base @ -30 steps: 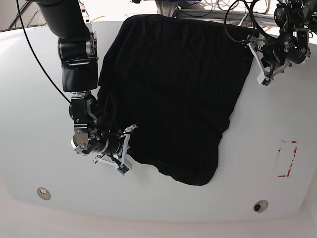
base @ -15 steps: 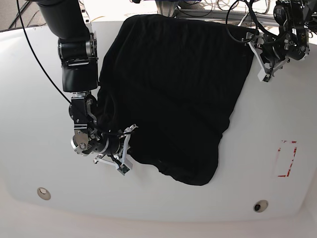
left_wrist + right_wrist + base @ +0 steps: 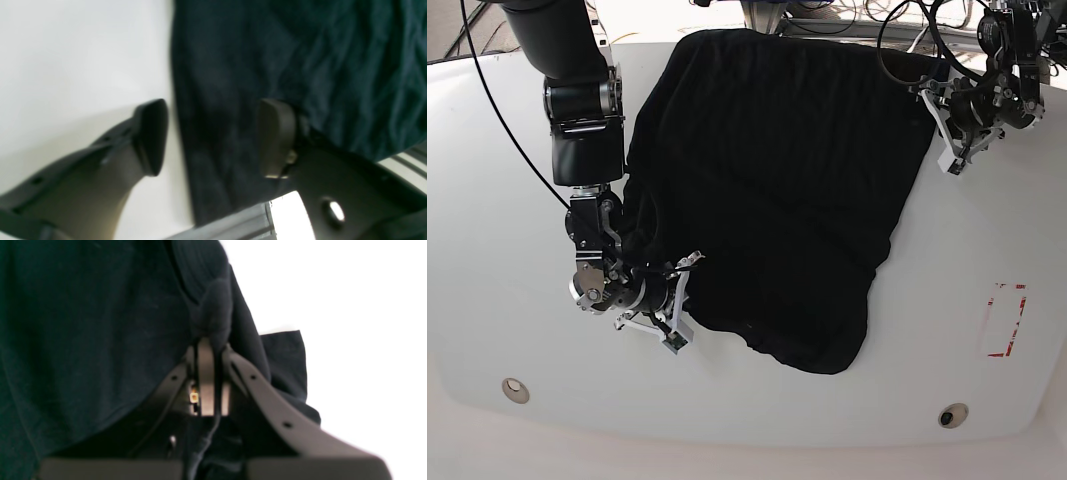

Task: Layout the t-shirt on the table in an organized manner, then fold the t-shirt properly
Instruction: 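Hold the shirt with the right gripper and tug its edge with the left gripper, then drag the held shirt edges apart with both grippers, squaring the shirt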

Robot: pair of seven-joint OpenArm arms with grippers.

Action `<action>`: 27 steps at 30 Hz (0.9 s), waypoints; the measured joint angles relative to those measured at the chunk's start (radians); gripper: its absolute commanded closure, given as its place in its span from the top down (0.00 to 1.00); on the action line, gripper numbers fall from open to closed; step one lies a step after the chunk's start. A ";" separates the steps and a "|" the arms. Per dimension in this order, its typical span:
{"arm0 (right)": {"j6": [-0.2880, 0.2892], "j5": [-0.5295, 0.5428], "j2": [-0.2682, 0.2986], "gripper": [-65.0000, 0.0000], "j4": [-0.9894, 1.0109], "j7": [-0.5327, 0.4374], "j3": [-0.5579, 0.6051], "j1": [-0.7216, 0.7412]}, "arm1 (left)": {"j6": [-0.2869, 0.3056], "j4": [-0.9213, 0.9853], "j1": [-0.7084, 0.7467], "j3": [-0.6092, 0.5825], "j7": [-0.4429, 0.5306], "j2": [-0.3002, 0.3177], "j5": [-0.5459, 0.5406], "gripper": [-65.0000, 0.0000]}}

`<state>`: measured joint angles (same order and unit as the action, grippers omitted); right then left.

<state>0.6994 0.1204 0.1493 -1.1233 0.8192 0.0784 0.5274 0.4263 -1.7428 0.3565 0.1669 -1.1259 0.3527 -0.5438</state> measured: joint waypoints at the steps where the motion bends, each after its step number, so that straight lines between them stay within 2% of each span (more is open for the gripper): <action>1: 0.000 -0.001 0.000 0.00 0.000 0.000 0.000 0.000 | 0.000 0.000 -0.002 -0.015 0.005 -0.001 -0.006 0.44; 8: 0.000 -0.001 0.000 0.00 0.000 0.000 0.000 0.000 | 0.013 0.000 -0.002 -0.082 0.021 -0.026 -0.087 0.29; 15: 0.000 -0.001 0.000 0.00 0.000 0.001 -0.001 0.000 | 0.015 0.009 -0.027 -0.082 0.011 -0.024 -0.079 0.15; 23: 0.000 0.000 0.000 0.00 -0.002 0.003 -0.001 0.001 | 0.017 0.029 -0.083 -0.055 -0.002 -0.014 -0.067 0.12; 27: 0.000 0.003 0.004 0.00 -0.034 0.021 0.000 0.001 | 0.000 0.048 -0.161 -0.026 -0.032 0.015 0.008 0.12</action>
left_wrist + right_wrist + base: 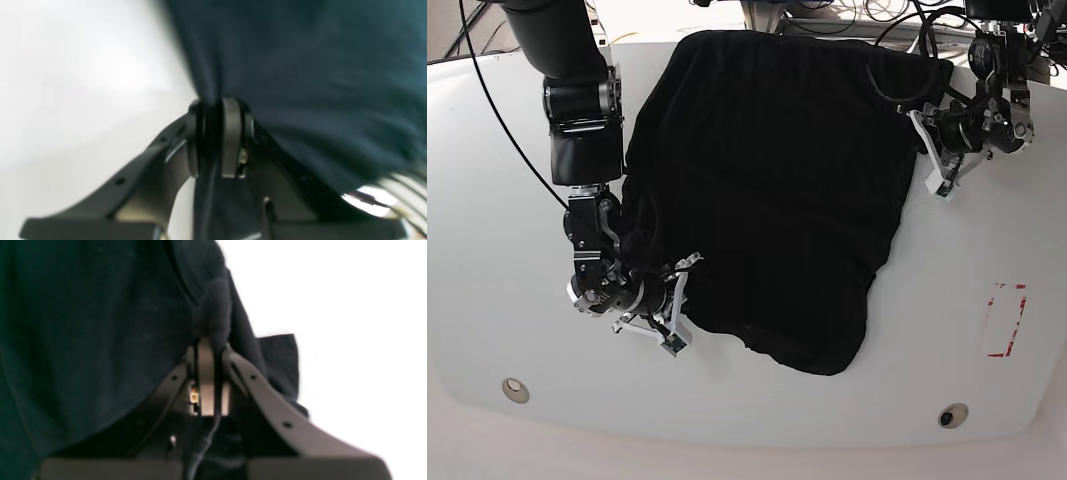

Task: Layout the t-shirt on the table in an organized manner, then fold the t-shirt properly
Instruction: 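Drag the held shirt edges apart with both grippers, squaring the shirt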

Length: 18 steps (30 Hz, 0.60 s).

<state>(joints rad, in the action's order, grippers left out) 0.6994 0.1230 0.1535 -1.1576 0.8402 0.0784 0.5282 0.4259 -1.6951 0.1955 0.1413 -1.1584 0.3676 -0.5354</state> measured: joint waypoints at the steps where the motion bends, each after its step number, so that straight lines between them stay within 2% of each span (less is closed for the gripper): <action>1: 0.000 0.000 0.006 0.00 -0.015 0.012 0.000 0.002 | -0.001 0.010 -0.019 0.000 -0.009 0.010 0.021 0.12; 6: 0.000 0.000 0.014 0.00 -0.047 0.064 0.000 0.041 | 0.001 0.048 -0.169 0.001 -0.024 0.039 0.063 0.13; 14: 0.002 0.018 0.048 0.00 -0.060 0.074 -0.001 0.100 | 0.001 0.121 -0.372 -0.003 -0.031 0.080 0.106 0.13; 18: 0.003 0.007 0.073 0.00 -0.060 0.089 -0.066 0.088 | 0.001 0.162 -0.443 -0.011 -0.045 0.113 0.113 0.19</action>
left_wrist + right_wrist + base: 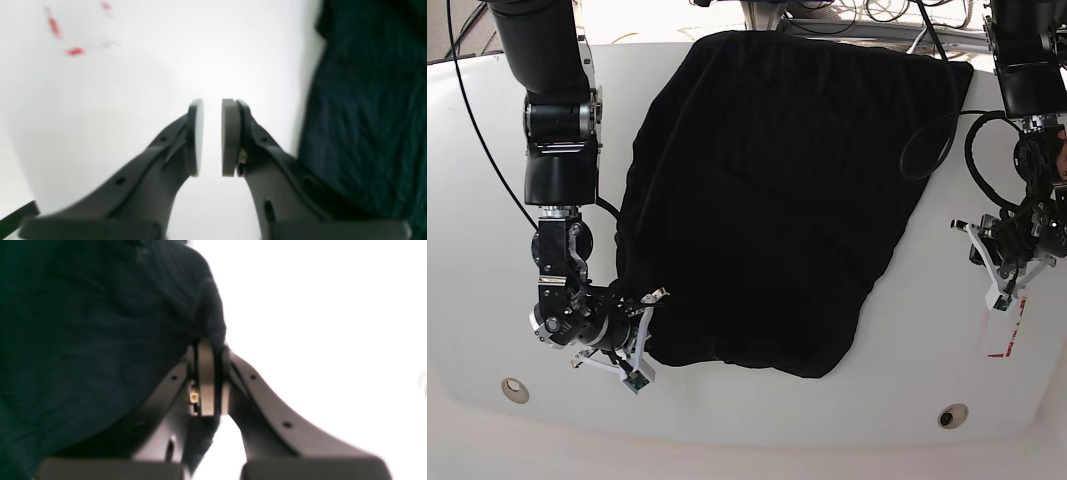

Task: Layout the t-shirt on the table in an organized manner, then fold the t-shirt properly
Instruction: 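Drag the held shirt edges apart with both grippers, squaring the shirt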

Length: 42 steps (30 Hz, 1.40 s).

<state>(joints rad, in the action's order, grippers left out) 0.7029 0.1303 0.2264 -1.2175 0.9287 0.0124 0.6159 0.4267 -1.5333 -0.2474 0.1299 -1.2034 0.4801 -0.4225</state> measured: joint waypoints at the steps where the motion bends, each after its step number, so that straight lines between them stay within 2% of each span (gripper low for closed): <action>1: 0.001 0.002 0.002 0.00 0.002 0.002 -0.018 -0.005 | 0.000 0.005 -0.011 -0.013 0.001 0.007 0.000 0.21; 4: -0.003 -0.003 0.026 0.00 0.001 0.000 -0.068 -0.025 | 0.016 0.008 -0.020 -0.042 0.002 0.017 -0.002 0.28; 8: -0.003 -0.004 0.070 0.00 0.002 0.016 -0.080 -0.053 | 0.100 0.008 -0.005 -0.046 -0.006 0.011 -0.014 0.34; 12: -0.003 -0.007 0.084 0.00 0.002 0.015 -0.083 -0.068 | 0.148 0.005 0.027 -0.043 -0.044 0.011 -0.015 0.36; 16: -0.003 0.001 0.084 0.00 0.002 0.011 -0.082 -0.078 | 0.151 -0.042 0.115 -0.034 -0.096 0.002 0.001 0.36; 20: -0.003 0.002 0.084 0.00 0.002 0.011 -0.083 -0.083 | 0.151 -0.112 0.218 -0.019 -0.093 -0.022 -0.009 0.37; 22: -0.003 0.001 0.084 0.00 0.002 0.011 -0.083 -0.083 | 0.151 -0.142 0.271 -0.011 -0.090 -0.026 -0.022 0.40; 25: -0.003 0.000 0.078 0.00 0.001 0.008 -0.085 -0.082 | 0.151 -0.180 0.343 -0.003 -0.096 -0.022 -0.018 0.52; 26: -0.003 -0.004 0.074 0.00 0.002 0.009 -0.084 -0.082 | 0.150 -0.187 0.357 -0.003 -0.099 -0.022 -0.014 0.59; 29: -0.003 -0.003 0.058 0.00 0.002 0.011 -0.082 -0.082 | 0.150 -0.215 0.433 0.014 -0.098 -0.032 0.005 0.67; 36: -0.003 0.004 0.050 0.00 0.002 0.003 -0.078 -0.083 | 0.150 -0.261 0.531 0.109 -0.092 -0.071 0.017 0.69; 42: -0.003 -0.003 0.034 0.00 0.002 0.008 -0.081 -0.083 | 0.151 -0.265 0.571 0.108 -0.091 -0.074 0.018 0.69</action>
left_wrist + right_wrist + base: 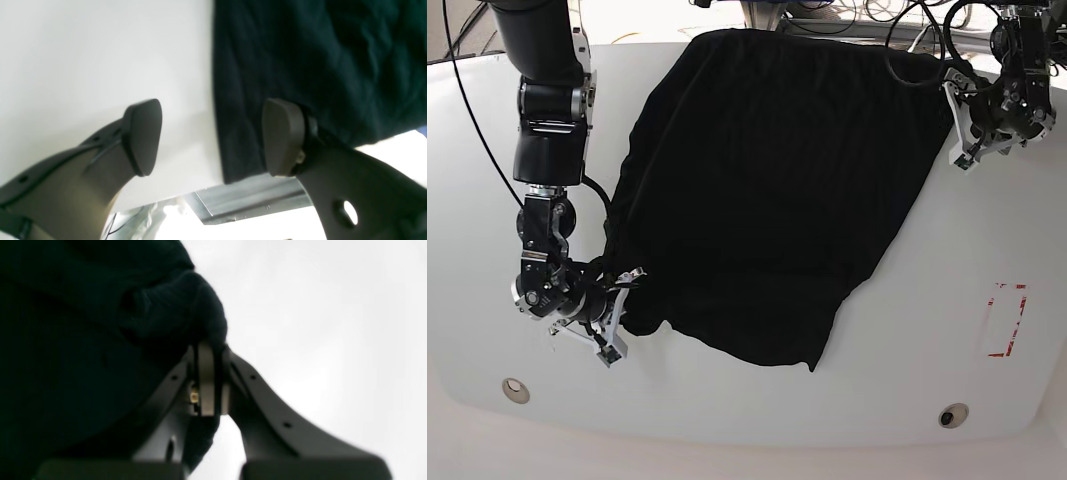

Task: Layout the t-shirt on the table in an organized manner, then fold the t-shirt properly
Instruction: 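Drag the held shirt edges apart with both grippers, squaring the shirt, then pull the shirt corner with the left gripper away from the right gripper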

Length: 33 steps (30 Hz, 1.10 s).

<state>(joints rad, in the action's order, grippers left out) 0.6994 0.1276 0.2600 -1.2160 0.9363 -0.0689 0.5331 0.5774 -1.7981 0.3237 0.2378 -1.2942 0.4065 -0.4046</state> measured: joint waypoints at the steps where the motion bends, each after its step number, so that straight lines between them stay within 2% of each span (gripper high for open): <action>1: 0.000 0.000 -0.003 0.00 0.000 0.000 0.002 0.000 | 0.000 0.000 0.008 -0.001 0.000 -0.002 0.000 0.69; 10: 0.000 0.001 -0.016 0.00 0.000 0.000 0.003 0.000 | 0.001 0.000 0.047 -0.002 0.064 -0.025 -0.008 0.69; 20: 0.000 0.003 -0.014 0.00 0.000 0.000 0.003 0.000 | 0.000 -0.006 0.044 -0.058 0.066 -0.020 0.007 0.69; 26: 0.000 0.003 -0.014 0.00 0.000 0.003 0.000 0.000 | 0.000 -0.011 0.042 -0.059 0.065 -0.053 0.020 0.67; 29: 0.000 0.003 -0.014 0.00 0.000 0.003 0.000 0.000 | 0.000 -0.013 0.043 -0.059 0.071 -0.065 0.020 0.55; 33: 0.000 0.003 -0.013 0.00 0.000 0.003 0.000 0.000 | 0.000 -0.015 0.042 -0.059 0.084 -0.077 0.017 0.30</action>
<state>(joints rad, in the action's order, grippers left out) 0.6994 0.1307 0.2466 -1.2160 0.9398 -0.0685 0.5327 0.5770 -1.8133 0.3660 0.1791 -1.2102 0.3294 -0.3878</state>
